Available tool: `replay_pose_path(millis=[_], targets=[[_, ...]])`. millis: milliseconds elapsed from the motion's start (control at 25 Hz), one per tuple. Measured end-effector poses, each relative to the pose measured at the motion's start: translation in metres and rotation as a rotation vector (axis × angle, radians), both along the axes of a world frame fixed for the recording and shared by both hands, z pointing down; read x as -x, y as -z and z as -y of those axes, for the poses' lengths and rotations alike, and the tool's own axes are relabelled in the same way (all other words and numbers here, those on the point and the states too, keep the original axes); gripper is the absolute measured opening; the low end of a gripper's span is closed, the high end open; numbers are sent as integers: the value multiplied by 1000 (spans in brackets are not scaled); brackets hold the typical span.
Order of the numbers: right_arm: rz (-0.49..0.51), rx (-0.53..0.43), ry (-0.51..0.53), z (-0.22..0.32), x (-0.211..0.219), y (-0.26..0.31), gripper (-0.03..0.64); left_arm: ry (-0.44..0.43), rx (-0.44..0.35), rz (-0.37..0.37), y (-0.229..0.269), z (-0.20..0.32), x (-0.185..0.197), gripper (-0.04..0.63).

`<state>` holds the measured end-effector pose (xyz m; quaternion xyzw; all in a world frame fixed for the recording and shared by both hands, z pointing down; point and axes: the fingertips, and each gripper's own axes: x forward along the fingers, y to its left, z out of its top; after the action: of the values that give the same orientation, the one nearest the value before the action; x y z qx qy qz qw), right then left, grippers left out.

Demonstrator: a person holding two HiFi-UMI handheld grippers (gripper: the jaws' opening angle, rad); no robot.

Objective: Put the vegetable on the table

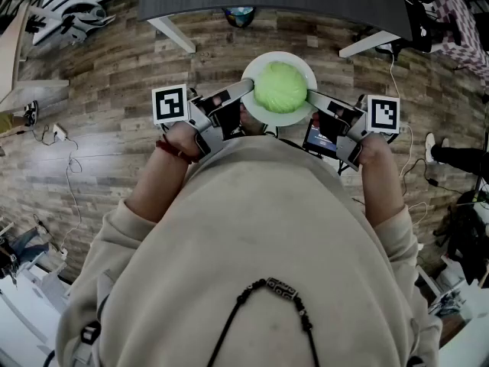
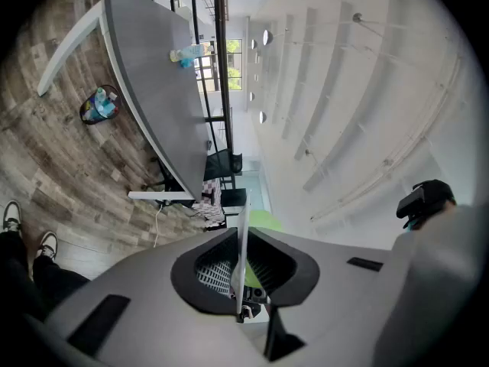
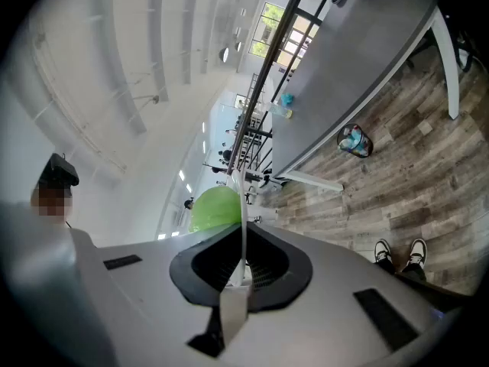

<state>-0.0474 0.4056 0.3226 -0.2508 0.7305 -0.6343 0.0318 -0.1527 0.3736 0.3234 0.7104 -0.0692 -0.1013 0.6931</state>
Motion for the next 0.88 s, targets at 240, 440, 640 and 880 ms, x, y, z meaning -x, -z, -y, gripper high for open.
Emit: replay_pose_path(millis=[240,440,640,880], targets=[[-12,12,43,-1,-8,4,27,8,0,28,2,-4,-6,40],[10,16,23,-4,-21,11,28,-2,-15,7,12,-6,-19,41],[21,10,16,-1,-11,7,28,2,-26,5,9,-4,-11,41],[37,6,33,-12,-52,7,28,0,-31,24,10,-14,-54,41]])
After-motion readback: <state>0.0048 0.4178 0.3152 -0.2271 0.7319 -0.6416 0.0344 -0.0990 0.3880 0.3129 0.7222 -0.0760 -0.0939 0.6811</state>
